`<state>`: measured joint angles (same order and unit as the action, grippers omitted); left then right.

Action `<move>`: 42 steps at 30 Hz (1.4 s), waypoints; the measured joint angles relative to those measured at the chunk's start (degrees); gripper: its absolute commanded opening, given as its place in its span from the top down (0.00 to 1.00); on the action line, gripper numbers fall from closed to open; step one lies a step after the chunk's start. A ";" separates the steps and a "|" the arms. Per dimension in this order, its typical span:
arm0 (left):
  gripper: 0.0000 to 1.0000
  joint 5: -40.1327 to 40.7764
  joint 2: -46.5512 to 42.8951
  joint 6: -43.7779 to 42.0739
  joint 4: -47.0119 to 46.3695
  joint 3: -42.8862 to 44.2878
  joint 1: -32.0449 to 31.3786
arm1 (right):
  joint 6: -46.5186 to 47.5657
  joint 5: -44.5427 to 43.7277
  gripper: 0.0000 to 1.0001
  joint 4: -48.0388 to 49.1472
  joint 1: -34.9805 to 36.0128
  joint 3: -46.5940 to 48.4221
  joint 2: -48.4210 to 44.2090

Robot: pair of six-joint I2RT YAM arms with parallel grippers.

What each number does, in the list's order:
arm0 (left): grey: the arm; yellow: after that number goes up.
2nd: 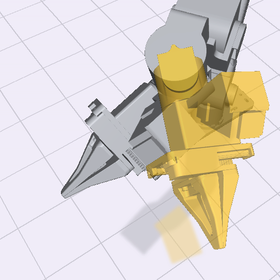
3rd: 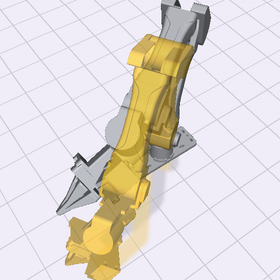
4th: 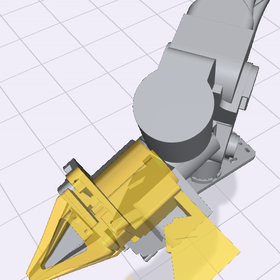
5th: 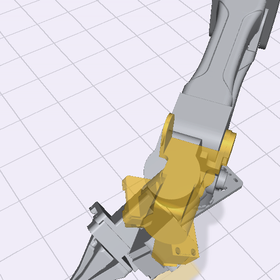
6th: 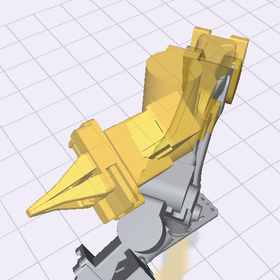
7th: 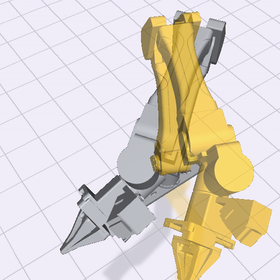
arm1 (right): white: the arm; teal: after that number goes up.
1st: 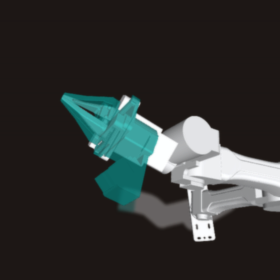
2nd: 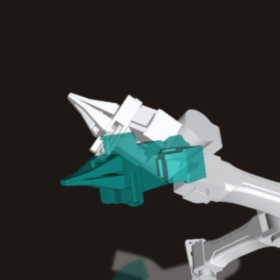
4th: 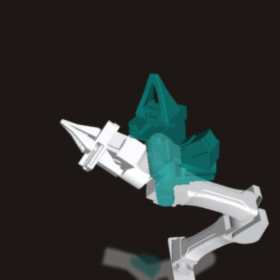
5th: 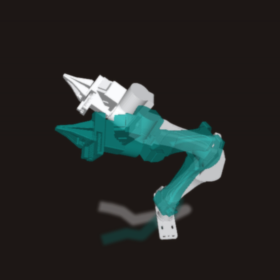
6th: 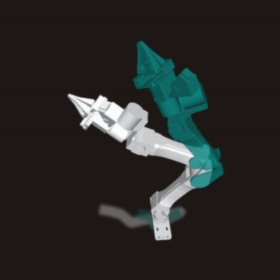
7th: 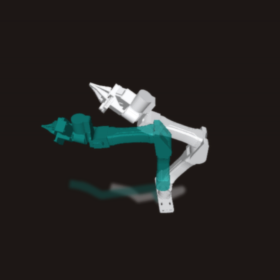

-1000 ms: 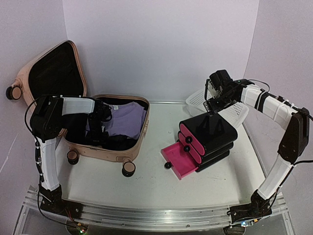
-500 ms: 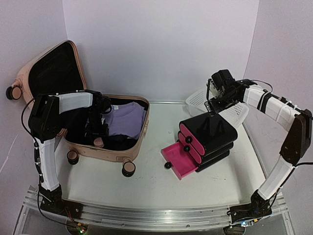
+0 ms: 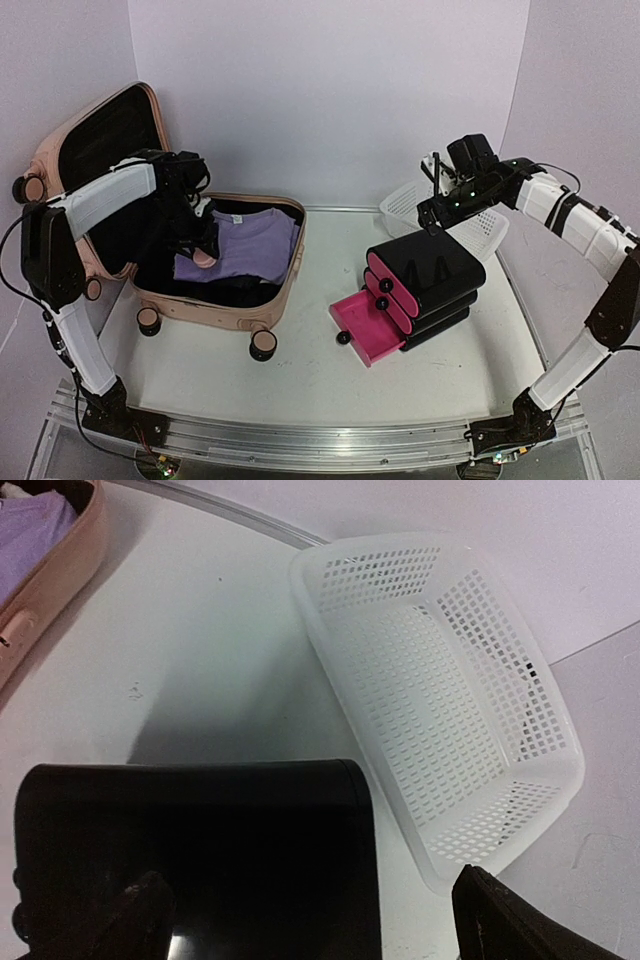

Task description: Open, take out, and arrange the luggage

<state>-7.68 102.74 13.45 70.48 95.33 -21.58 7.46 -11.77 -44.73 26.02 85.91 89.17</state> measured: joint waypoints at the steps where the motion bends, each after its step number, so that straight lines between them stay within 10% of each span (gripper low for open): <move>1: 0.62 -1.27 -1.01 -0.26 -0.11 0.50 0.00 | -0.42 1.14 0.02 -0.04 0.00 0.00 -0.31; 19: 0.64 -33.27 -11.76 11.23 -16.52 -8.22 -0.13 | -10.58 18.49 0.02 -0.42 0.02 -0.07 -4.42; 32: 0.67 -16.11 -3.67 12.13 -35.01 -14.67 -30.86 | -15.17 19.69 0.02 -1.77 0.02 -11.06 -16.83; 42: 0.68 -2.47 7.76 4.92 -41.99 -7.52 -40.11 | -15.58 18.69 0.02 -1.75 0.02 -17.64 -24.74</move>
<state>-10.15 110.50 18.37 28.49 87.81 -61.69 -8.12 6.92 -46.48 26.04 68.27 64.42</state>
